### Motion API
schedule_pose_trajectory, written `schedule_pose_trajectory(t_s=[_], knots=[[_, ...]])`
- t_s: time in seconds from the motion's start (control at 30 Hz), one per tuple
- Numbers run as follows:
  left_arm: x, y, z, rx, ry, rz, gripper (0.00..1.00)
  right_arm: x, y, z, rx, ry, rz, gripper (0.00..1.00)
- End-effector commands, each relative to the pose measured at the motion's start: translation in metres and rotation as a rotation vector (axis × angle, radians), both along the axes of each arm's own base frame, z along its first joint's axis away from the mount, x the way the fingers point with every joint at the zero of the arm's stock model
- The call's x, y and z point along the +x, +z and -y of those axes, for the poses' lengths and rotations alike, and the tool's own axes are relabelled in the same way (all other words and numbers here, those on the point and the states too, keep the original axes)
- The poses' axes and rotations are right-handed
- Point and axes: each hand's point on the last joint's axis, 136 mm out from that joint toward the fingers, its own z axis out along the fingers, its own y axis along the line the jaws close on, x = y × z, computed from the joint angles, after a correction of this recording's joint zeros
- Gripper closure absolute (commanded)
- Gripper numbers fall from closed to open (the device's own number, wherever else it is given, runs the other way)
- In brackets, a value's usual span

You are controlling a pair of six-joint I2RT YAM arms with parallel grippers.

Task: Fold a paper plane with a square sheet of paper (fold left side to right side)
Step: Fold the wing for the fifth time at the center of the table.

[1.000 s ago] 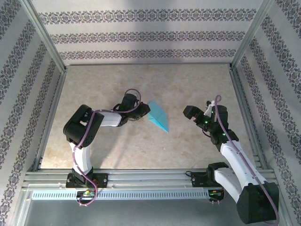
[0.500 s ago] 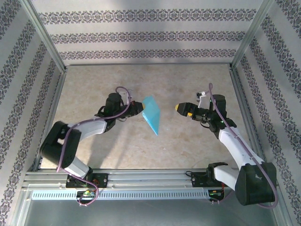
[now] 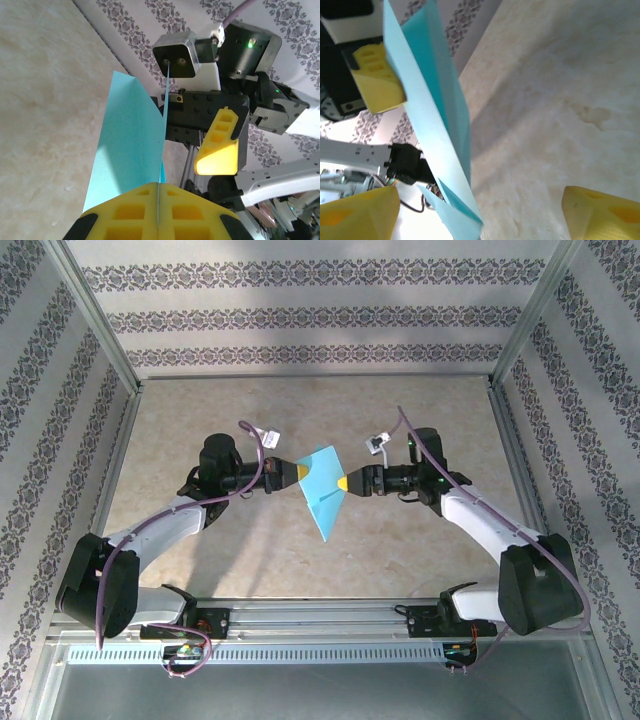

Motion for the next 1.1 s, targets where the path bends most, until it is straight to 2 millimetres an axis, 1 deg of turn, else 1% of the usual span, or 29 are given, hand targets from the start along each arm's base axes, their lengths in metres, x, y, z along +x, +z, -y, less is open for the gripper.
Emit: schedule_pose_trajectory(t_s=[0.0,0.1,0.17,0.2,0.37,0.5,0.77,0.83,0.9,1.0,1.03,1.07], knots=[[-0.006,0.011,0.003,-0.003,-0.063,0.028,1.0,-0.003,0.017,-0.014,0.04,0.086,0.063,0.22],[-0.005,0.005,0.002,0.012,-0.06,0.009,1.0,-0.004,0.021,-0.02,0.044,0.108,0.057,0.32],[-0.004,0.001,0.002,0.025,-0.056,-0.003,1.0,-0.003,0.024,-0.021,0.043,0.111,0.061,0.37],[-0.003,-0.003,0.001,0.04,-0.048,-0.013,1.0,-0.002,0.025,-0.021,0.038,0.11,0.065,0.41],[-0.001,-0.019,-0.001,0.09,-0.028,-0.047,1.0,0.002,0.027,-0.022,0.011,0.103,0.073,0.5],[-0.002,-0.024,-0.001,0.097,-0.032,-0.062,1.0,0.006,0.027,-0.025,-0.001,0.099,0.079,0.56],[-0.005,-0.029,0.0,0.109,-0.045,-0.075,1.0,0.016,0.019,-0.03,-0.042,0.082,0.066,0.69],[-0.005,-0.032,0.0,0.118,-0.045,-0.081,1.0,0.018,0.015,-0.031,-0.055,0.073,0.06,0.75],[-0.005,-0.035,-0.001,0.13,-0.042,-0.087,0.99,0.021,0.007,-0.032,-0.077,0.06,0.043,0.83],[-0.002,-0.047,-0.005,0.183,-0.01,-0.103,0.79,0.025,-0.009,-0.032,-0.109,0.044,0.008,0.98],[-0.001,-0.053,-0.008,0.209,0.01,-0.108,0.68,0.027,-0.014,-0.032,-0.119,0.038,-0.004,1.0],[0.003,-0.059,-0.013,0.245,0.043,-0.113,0.6,0.028,-0.023,-0.032,-0.132,0.031,-0.022,1.0]])
